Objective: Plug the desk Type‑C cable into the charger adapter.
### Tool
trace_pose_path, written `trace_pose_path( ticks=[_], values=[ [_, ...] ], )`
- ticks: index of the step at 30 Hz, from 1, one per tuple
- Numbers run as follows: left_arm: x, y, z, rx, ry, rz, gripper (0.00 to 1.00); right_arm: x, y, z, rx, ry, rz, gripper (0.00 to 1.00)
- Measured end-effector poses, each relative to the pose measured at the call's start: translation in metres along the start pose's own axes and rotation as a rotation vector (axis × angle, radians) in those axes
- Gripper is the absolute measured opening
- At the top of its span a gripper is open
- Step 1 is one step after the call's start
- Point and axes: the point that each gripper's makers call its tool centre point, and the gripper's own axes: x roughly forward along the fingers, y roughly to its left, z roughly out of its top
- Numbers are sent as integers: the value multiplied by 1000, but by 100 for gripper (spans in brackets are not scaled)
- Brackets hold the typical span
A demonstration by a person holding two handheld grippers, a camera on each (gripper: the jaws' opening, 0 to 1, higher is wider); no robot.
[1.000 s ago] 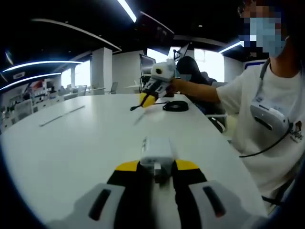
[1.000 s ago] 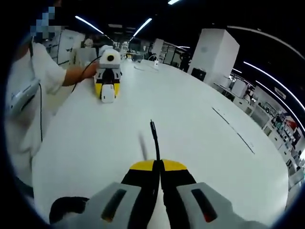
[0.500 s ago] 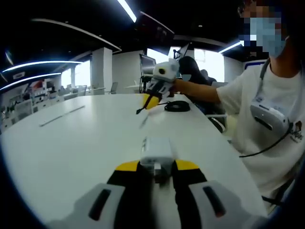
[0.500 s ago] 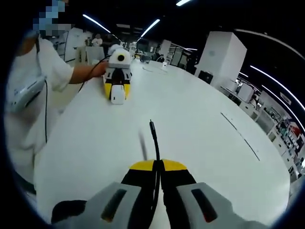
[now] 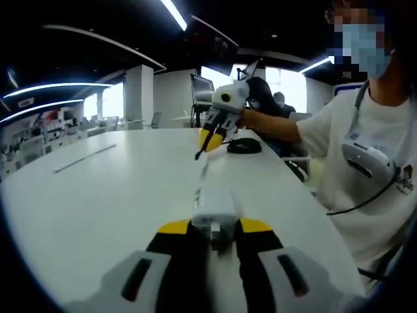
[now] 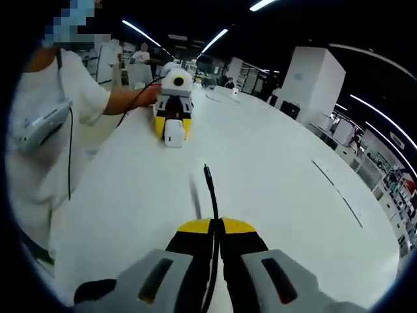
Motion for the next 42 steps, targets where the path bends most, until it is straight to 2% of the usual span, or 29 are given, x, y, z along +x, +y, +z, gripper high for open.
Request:
trace_pose_path(
  ticks=[42],
  values=[
    [-1, 2, 1, 0, -1, -3, 25, 9, 16, 8, 16, -37, 40, 3]
  ],
)
